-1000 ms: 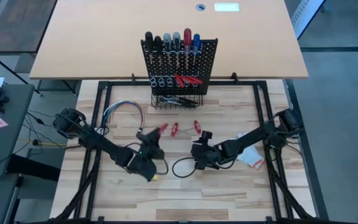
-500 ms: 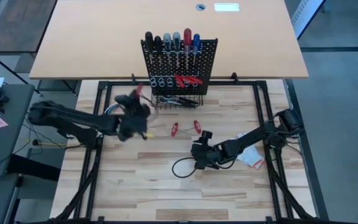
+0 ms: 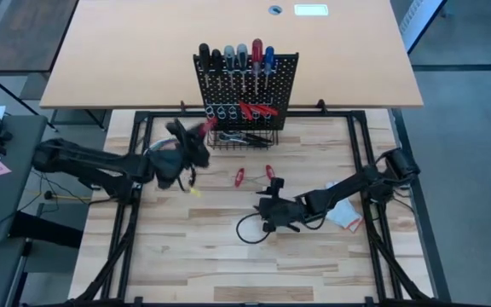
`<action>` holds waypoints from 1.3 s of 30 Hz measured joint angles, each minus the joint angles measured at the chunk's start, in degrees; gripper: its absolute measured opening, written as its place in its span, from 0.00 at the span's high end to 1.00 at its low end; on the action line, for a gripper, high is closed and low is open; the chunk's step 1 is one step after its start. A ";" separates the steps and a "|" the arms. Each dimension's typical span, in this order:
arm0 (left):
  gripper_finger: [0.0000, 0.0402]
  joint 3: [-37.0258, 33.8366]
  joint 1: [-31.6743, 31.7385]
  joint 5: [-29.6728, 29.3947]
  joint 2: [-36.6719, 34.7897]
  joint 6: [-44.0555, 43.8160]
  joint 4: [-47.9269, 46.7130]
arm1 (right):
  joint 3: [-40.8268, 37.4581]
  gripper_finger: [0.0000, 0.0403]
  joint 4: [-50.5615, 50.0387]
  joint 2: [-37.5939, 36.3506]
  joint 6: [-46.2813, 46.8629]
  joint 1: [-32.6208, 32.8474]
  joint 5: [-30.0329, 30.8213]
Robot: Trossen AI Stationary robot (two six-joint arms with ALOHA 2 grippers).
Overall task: Hang tools onto peg board
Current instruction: Hang the red allen wrench on the pegboard
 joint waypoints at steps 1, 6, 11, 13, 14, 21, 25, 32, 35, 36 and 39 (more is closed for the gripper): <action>0.79 0.00 -1.92 -0.06 0.94 -0.04 -0.13 | 0.02 0.44 2.17 -0.88 -1.30 -0.47 -1.74; 0.79 0.00 -11.19 -2.16 6.94 -0.43 0.18 | 0.04 0.44 13.28 -5.17 -3.96 -3.86 -7.58; 0.79 0.00 -18.55 -7.30 13.45 -0.41 0.41 | 0.02 0.44 18.77 -9.36 -0.93 -7.83 -15.20; 0.79 -0.02 -20.58 -8.89 15.92 0.82 2.19 | 0.02 0.44 20.22 -10.60 1.41 -9.90 -21.71; 0.79 -0.01 -21.51 -9.43 17.05 1.86 3.58 | 0.02 0.44 21.27 -10.87 2.81 -11.04 -25.27; 0.79 0.00 -24.91 -10.08 22.80 13.30 18.00 | 0.02 0.44 23.38 -8.66 7.97 -16.83 -37.16; 0.79 0.42 -25.21 -8.49 23.12 13.47 18.94 | 0.30 0.44 25.62 -6.72 7.62 -17.46 -44.43; 0.79 0.44 -25.21 -7.42 23.10 13.14 19.54 | 0.46 0.58 27.83 -6.75 3.76 -16.06 -45.24; 0.79 0.44 -25.23 -7.33 23.10 12.77 19.63 | 0.46 0.70 27.90 -6.78 3.67 -16.06 -45.24; 0.79 0.44 -25.21 -7.29 23.10 12.77 19.61 | 0.46 0.74 27.72 -6.79 3.65 -16.15 -45.24; 0.79 0.42 -25.13 -7.59 23.10 11.64 18.76 | 0.46 0.86 27.74 -6.81 3.54 -16.18 -45.58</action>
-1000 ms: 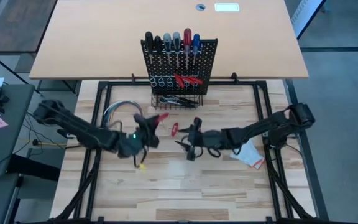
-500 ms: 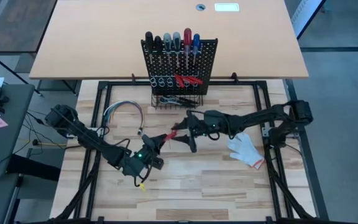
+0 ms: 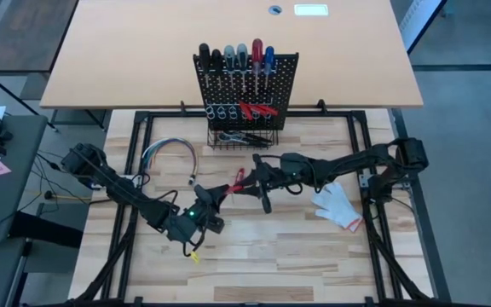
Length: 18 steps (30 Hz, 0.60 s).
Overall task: Hang tools onto peg board
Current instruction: Hang the red allen wrench on the pegboard
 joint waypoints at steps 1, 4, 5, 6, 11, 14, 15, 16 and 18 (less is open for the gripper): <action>0.79 0.00 0.13 0.03 -0.04 -1.08 -0.88 | 0.00 0.89 0.12 -0.02 -0.09 0.05 0.01; 0.71 0.00 0.92 0.80 -0.08 -8.08 -4.41 | -0.07 0.90 -0.66 -0.44 -1.41 0.32 1.25; 0.66 -0.17 1.25 1.41 -0.41 -11.30 -6.24 | -0.07 0.90 -1.15 -0.57 -1.98 0.50 2.53; 0.60 -0.48 1.60 1.90 -1.01 -15.11 -9.24 | -0.07 0.90 -1.53 -0.65 -2.61 0.75 3.83; 0.42 -2.91 3.51 10.90 -8.36 -43.05 -28.61 | -0.04 0.90 -4.40 -1.14 -6.39 2.27 7.25; 0.40 -6.43 4.83 20.19 -14.62 -53.40 -29.32 | -0.33 0.90 -4.57 -1.14 -7.93 3.06 8.34; 0.40 -8.06 5.06 23.27 -16.44 -54.52 -26.85 | -0.33 0.90 -4.26 -1.14 -8.10 3.07 8.34; 0.40 -9.56 5.35 26.65 -18.11 -55.00 -23.12 | -0.33 0.90 -4.05 -1.14 -8.11 3.07 8.34; 0.40 -12.30 6.18 32.38 -20.84 -55.01 -14.22 | -0.31 0.90 -3.69 -1.14 -8.11 3.07 8.34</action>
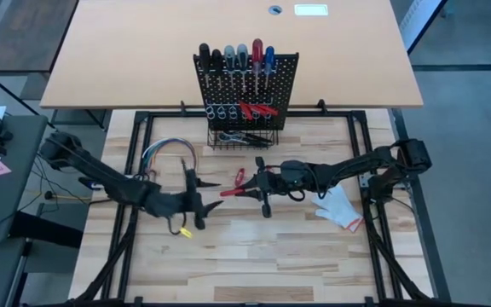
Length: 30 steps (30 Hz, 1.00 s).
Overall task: Hang tools onto peg board
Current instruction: Hang the red allen wrench on the pegboard
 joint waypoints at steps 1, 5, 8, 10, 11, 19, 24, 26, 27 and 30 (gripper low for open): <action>0.40 -1.20 0.44 1.74 -0.90 0.22 4.24 | 0.00 0.90 -0.03 0.00 0.00 -0.01 0.00; 0.40 -3.03 2.54 5.75 -1.21 -0.17 11.45 | -0.02 0.90 0.86 0.00 -0.54 0.00 0.02; 0.40 -2.86 4.32 11.48 -0.43 -2.21 11.80 | -0.02 0.90 1.28 0.00 -0.66 0.02 0.02; 0.40 -2.85 4.91 13.70 0.21 -3.22 11.74 | -0.02 0.90 1.28 0.00 -0.66 0.02 0.02; 0.41 -2.85 4.98 13.97 0.22 -3.27 11.81 | -0.02 0.90 1.28 0.00 -0.66 0.00 0.02; 0.60 -2.79 5.37 14.16 0.07 -4.23 14.47 | -0.02 0.90 1.46 0.00 -0.44 0.14 0.03; 0.74 -2.79 6.50 14.75 0.09 -5.50 13.56 | -0.02 0.90 1.54 0.00 -0.39 0.35 0.44; 0.80 -2.79 6.71 15.71 0.09 -5.66 13.44 | -0.02 0.90 1.49 0.00 -0.39 0.35 0.42; 0.82 -2.79 6.72 15.79 0.09 -5.67 13.41 | -0.02 0.90 1.47 0.00 -0.38 0.35 0.42; 0.89 -2.79 6.72 15.79 0.09 -5.82 13.40 | -0.02 0.90 1.43 0.00 -0.59 0.35 0.44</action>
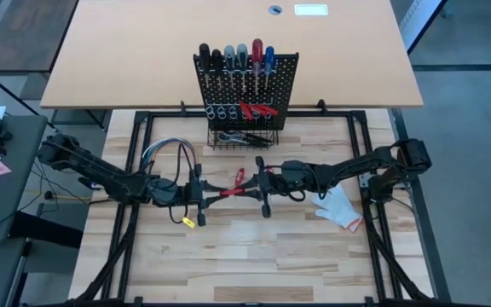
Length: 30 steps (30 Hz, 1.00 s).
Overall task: Hang tools onto peg board
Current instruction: Hang the red allen wrench on the pegboard
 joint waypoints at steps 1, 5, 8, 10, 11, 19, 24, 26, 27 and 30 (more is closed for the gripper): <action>0.90 0.00 0.00 0.00 0.00 -0.06 0.00 | 0.00 0.90 -0.04 0.00 0.00 0.00 0.00; 0.90 0.00 -0.49 -1.57 0.02 1.34 -0.09 | 0.09 0.81 -1.35 -0.04 0.00 -0.10 0.00; 0.90 0.00 -1.85 -7.54 -0.80 4.17 -1.42 | -0.02 0.71 -9.46 -2.47 1.92 -1.46 0.70; 0.90 0.11 -2.47 -14.43 -2.11 6.67 -2.79 | 0.06 0.64 -15.77 -4.83 4.26 -3.09 0.87; 0.90 0.11 -2.53 -18.81 -2.84 7.74 -4.00 | 0.04 0.60 -19.27 -6.12 5.72 -3.93 1.14; 0.90 0.07 3.34 -33.45 -12.50 23.66 3.43 | 0.04 0.51 -31.35 -11.16 11.43 -2.69 8.43; 0.90 0.09 11.77 -26.20 -18.32 32.00 9.42 | 0.04 0.54 -32.28 -8.46 12.44 2.85 9.21; 0.90 0.09 16.15 -20.90 -19.00 29.85 9.58 | 0.02 0.55 -32.13 -6.99 12.47 5.10 11.10; 0.90 0.09 18.33 -18.76 -18.96 28.85 9.55 | 0.02 0.55 -31.79 -6.35 12.47 6.08 12.32; 0.90 0.04 23.95 -13.03 -18.24 26.87 9.22 | 0.02 0.57 -31.69 -5.03 12.03 8.05 14.79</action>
